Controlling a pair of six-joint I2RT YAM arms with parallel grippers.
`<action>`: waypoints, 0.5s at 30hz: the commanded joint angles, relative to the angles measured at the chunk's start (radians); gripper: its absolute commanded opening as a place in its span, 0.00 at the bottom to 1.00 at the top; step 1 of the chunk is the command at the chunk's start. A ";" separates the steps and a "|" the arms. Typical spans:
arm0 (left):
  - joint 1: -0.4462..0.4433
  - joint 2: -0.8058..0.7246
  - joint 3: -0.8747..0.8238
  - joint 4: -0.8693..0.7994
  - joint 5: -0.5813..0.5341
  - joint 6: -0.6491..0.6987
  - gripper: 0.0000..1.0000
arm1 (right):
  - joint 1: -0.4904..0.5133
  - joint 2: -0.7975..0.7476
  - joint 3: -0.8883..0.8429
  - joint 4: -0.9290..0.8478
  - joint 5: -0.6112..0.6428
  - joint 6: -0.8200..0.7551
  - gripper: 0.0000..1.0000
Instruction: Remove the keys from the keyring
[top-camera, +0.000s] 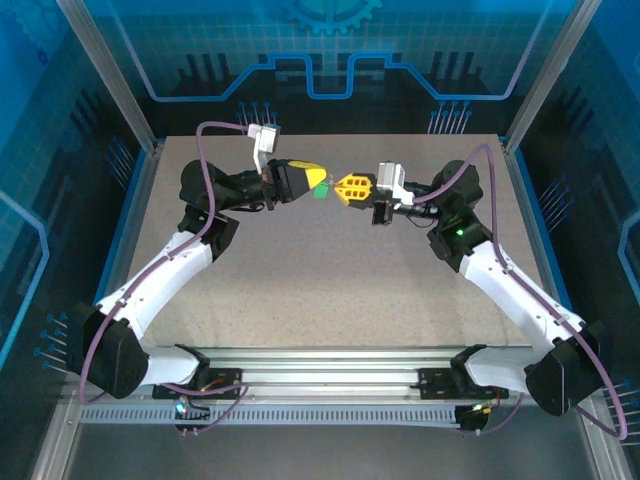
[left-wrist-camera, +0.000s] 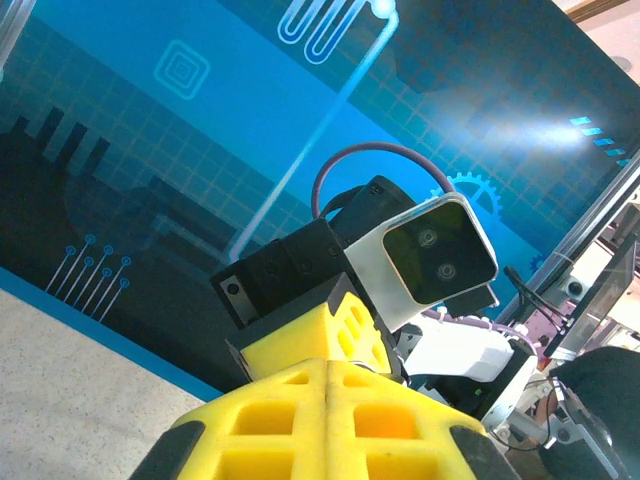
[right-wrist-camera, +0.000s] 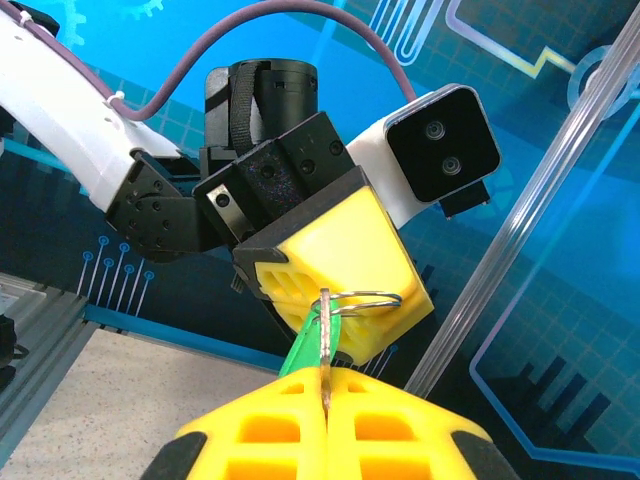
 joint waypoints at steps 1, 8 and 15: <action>-0.009 -0.028 -0.017 0.033 -0.005 -0.008 0.00 | 0.009 -0.021 0.016 -0.006 0.016 -0.016 0.00; -0.004 -0.046 -0.038 0.016 -0.013 0.019 0.39 | -0.009 -0.019 0.027 -0.020 -0.010 0.009 0.00; 0.016 -0.072 -0.047 -0.071 -0.012 0.080 0.48 | -0.028 -0.006 0.051 -0.044 -0.052 0.036 0.00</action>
